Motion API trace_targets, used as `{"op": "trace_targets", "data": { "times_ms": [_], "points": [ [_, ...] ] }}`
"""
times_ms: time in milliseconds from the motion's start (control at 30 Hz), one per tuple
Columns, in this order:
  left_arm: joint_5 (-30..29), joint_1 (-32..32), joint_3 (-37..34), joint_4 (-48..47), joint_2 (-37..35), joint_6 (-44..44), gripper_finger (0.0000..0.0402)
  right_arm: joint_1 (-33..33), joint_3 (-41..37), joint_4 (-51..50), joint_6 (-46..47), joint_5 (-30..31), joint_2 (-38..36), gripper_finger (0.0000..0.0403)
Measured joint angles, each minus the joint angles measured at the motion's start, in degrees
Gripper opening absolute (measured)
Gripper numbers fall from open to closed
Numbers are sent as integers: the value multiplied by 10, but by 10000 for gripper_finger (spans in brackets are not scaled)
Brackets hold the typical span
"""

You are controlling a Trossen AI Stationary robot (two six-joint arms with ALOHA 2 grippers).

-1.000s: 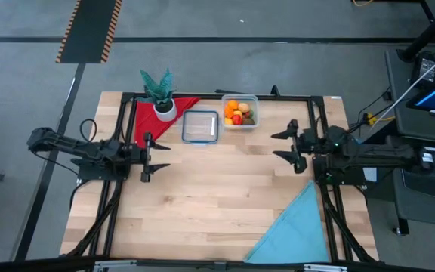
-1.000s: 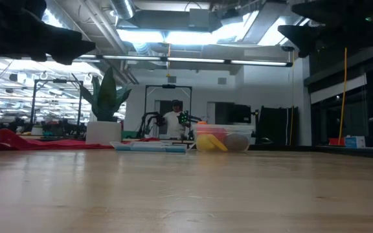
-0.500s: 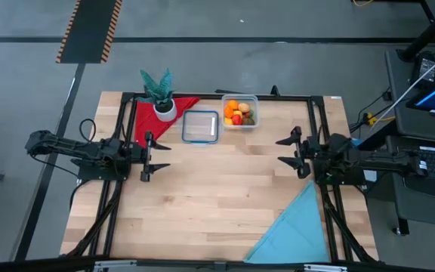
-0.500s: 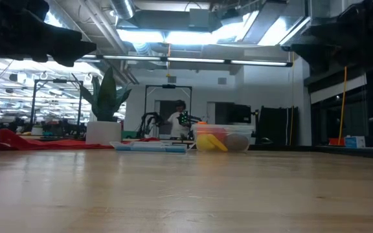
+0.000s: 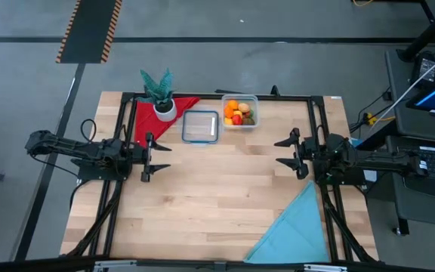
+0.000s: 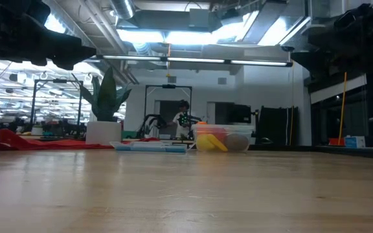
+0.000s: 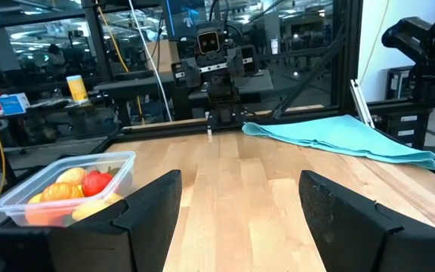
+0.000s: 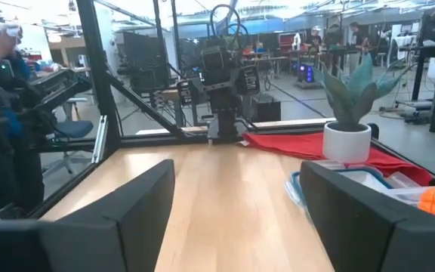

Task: Pick and placing Produce into tupperware
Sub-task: Return to Home position

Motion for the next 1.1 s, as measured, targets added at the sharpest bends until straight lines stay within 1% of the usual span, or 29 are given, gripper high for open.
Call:
{"op": "trace_targets", "data": {
  "times_ms": [400,467,533,667,700,800,833,900,1000,1100],
  "points": [
    [0,0,0,0,0,0,261,0,0,-1,-1,0,-1,287],
    [0,0,0,0,0,0,261,1,0,-8,-1,0,-12,287],
    [-1,0,0,0,0,0,261,1,0,-15,-2,0,-41,287],
    [-1,0,0,0,0,0,261,1,0,-79,7,0,-157,287],
    [-1,0,0,0,0,0,261,1,1,-85,13,-1,-164,287],
    [-2,0,0,3,0,1,261,0,0,-73,13,-9,-150,287],
    [-2,0,0,3,1,0,261,0,3,-80,-4,-9,-150,287],
    [-2,0,0,5,2,1,261,0,2,-126,-31,-9,-161,287],
    [-2,0,0,1,2,0,261,-5,1,-178,-28,-12,-161,287],
    [-3,0,0,4,2,1,261,-17,1,-182,-10,-15,-161,287]
  ]
}}
